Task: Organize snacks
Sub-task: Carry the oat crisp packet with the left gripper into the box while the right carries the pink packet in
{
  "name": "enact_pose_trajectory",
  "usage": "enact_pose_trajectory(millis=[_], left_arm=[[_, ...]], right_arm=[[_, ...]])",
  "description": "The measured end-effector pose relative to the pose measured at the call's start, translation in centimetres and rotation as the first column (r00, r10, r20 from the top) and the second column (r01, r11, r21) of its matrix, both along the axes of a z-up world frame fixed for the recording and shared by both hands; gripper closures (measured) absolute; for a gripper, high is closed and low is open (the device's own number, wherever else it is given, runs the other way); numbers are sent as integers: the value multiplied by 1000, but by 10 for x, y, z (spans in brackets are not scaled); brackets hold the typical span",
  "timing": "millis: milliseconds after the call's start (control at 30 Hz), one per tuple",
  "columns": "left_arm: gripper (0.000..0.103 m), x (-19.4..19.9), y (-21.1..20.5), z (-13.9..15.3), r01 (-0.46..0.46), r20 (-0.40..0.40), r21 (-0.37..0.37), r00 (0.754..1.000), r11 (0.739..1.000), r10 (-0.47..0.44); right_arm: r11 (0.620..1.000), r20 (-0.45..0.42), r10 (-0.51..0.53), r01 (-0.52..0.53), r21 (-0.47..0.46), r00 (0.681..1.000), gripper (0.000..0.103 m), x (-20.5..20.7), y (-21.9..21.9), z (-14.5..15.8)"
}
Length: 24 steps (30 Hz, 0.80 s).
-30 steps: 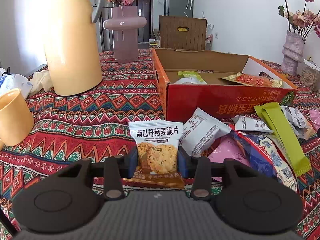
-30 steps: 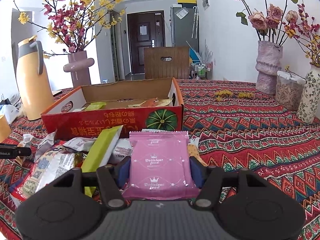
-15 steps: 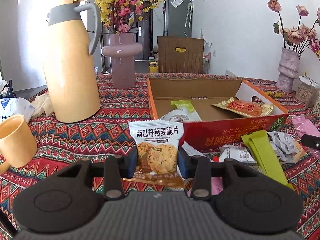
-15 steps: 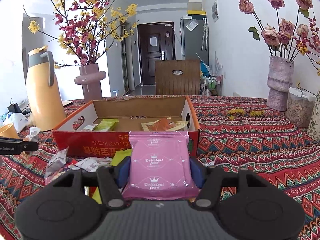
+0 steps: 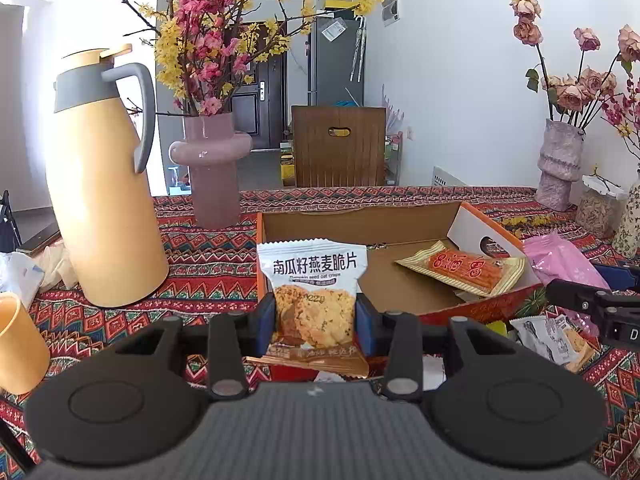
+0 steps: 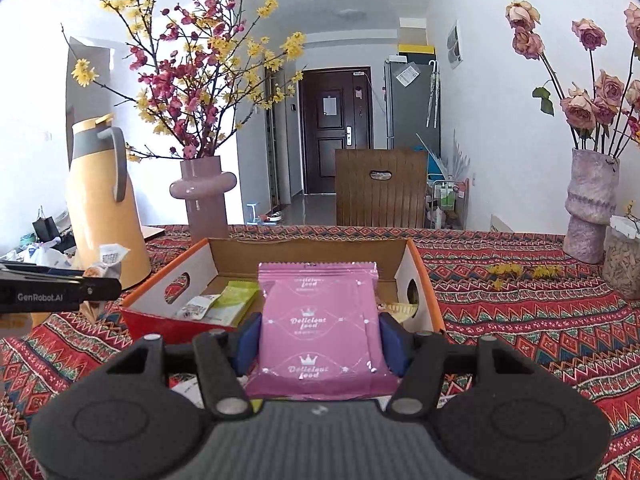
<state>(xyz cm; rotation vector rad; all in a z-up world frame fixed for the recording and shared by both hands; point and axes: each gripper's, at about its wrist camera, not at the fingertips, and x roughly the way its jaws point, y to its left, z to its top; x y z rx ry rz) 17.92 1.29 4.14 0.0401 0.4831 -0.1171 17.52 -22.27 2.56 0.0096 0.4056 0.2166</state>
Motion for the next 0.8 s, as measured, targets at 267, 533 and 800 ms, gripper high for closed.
enact_pose_trajectory(millis=[267,533,800], left_arm=[[62,26,-13,7,4,19,-6,1000,1000,-4],[62,54,-18,7,-25,31,-30,999,999,26],[62,76,-18,-9,-49,25,-50,998,998,51]], right_arm=[[1000,13,31,-31,6,999,42,34,10,7],[999,20,47,-47,16,999,42,70,21,10],[998,0,46,-46,35,999,42,99,30,-3]])
